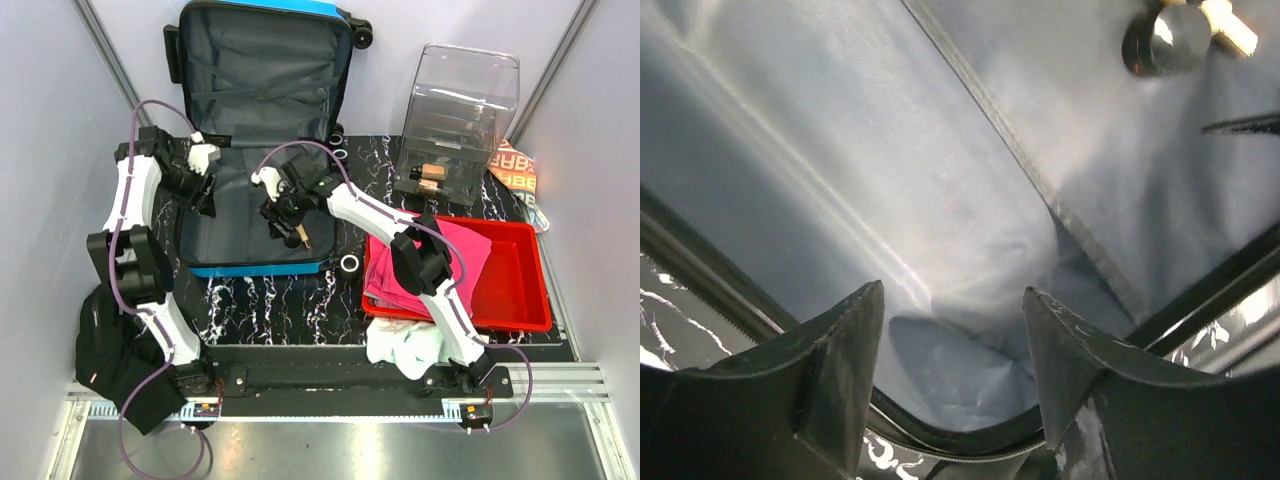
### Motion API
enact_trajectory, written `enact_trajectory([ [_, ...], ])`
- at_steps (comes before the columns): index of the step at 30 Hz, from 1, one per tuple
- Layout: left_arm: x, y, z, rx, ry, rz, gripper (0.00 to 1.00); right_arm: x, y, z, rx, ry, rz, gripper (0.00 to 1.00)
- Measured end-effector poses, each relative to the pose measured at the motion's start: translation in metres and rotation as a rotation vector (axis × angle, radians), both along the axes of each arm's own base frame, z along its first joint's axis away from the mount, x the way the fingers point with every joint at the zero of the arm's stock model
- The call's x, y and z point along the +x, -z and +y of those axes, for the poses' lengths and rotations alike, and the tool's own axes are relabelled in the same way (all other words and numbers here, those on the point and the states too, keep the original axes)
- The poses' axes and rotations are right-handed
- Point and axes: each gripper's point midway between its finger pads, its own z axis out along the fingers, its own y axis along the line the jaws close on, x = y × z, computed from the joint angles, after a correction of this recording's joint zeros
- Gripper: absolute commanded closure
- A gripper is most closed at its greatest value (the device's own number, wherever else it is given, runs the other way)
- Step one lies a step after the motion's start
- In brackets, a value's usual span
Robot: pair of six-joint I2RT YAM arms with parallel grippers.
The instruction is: Open, take out, and arrange the luggage
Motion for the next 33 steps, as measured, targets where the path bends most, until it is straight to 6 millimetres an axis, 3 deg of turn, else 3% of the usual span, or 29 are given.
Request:
enact_trajectory([
  [4, -0.015, 0.021, -0.008, 0.002, 0.088, 0.089, 0.42, -0.014, 0.017, -0.013, 0.012, -0.029, 0.074, 0.3],
  [6, -0.026, 0.034, -0.015, -0.003, 0.121, 0.131, 0.42, -0.021, 0.032, -0.032, -0.018, -0.018, 0.123, 0.3],
  [9, -0.045, 0.056, -0.029, -0.017, 0.162, 0.205, 0.39, -0.01, 0.049, -0.055, -0.077, 0.047, 0.14, 0.29],
  [11, -0.053, 0.064, -0.038, -0.03, 0.183, 0.23, 0.38, 0.0, 0.049, -0.062, -0.096, 0.089, 0.127, 0.28],
  [19, -0.042, 0.07, -0.037, -0.037, 0.166, 0.194, 0.37, 0.016, 0.03, -0.038, -0.055, 0.088, 0.068, 0.26],
  [23, -0.028, 0.07, -0.027, -0.045, 0.064, 0.169, 0.36, 0.009, 0.035, -0.025, -0.072, 0.071, 0.058, 0.26],
  [26, -0.015, 0.07, -0.018, -0.051, -0.027, 0.146, 0.35, 0.004, 0.051, -0.017, -0.113, 0.066, 0.055, 0.29],
  [30, -0.004, 0.068, -0.016, -0.072, -0.106, 0.132, 0.35, -0.004, 0.079, -0.016, -0.198, 0.068, 0.057, 0.37],
  [32, -0.002, 0.067, -0.016, -0.079, -0.124, 0.129, 0.35, -0.002, 0.078, -0.014, -0.213, 0.072, 0.031, 0.44],
  [33, -0.001, 0.067, -0.016, -0.081, -0.13, 0.129, 0.35, -0.002, 0.078, -0.016, -0.231, 0.079, 0.021, 0.54],
])
